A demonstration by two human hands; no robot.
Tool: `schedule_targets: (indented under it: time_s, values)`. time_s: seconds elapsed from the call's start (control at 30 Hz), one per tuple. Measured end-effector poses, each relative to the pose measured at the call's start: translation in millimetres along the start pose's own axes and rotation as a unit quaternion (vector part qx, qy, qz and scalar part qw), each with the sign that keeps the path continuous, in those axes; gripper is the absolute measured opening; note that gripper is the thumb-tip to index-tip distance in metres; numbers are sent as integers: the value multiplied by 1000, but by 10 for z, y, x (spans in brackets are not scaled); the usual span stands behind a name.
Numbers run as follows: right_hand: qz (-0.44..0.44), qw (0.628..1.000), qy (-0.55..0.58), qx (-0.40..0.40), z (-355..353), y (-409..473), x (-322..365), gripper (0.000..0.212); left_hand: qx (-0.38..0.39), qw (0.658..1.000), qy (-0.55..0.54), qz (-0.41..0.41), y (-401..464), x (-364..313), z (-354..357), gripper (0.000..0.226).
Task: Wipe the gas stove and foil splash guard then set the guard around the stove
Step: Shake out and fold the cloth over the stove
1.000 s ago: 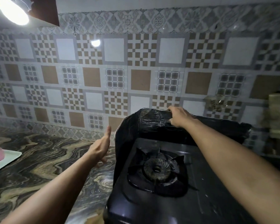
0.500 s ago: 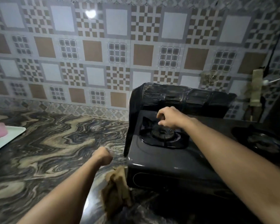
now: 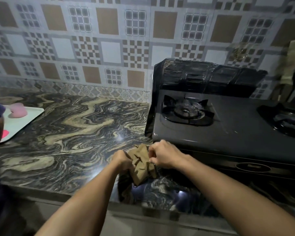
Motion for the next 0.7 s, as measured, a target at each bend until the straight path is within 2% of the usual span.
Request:
schedule_targets:
  time_s: [0.13,0.23,0.33,0.4,0.47,0.6,0.7]
  values:
    - [24,999,-15,29,388,-52,60,24,-18,999,-48,-9,-121,112,60,25]
    - [30,998,-20,61,648,-123,75,27,10,993,-118,3,-229,240,228,11]
    - [32,996,-35,74,735,-161,98,34,33,983,-180,-15,-302,289,228,26]
    - [37,996,-17,80,694,-55,110,37,35,976,-216,-2,-269,146,142,25]
    - [42,999,-7,18,172,20,178,38,23,964,-257,59,-416,-379,-267,22]
    - [49,998,36,13,-31,200,158,50,31,960,-236,148,-472,-787,-461,19]
    - [53,987,148,23,-65,236,150,64,27,960,-183,211,-540,-967,-517,19]
Point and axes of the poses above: each hand's wrist, its own y-axis towards the middle knuckle, its own z-axis out of the palm, x = y × z, the point moved 5 cm from there along y, towards the middle knuckle, and after that the axes turned 11 degrees about -y, right-handed, at the moved point
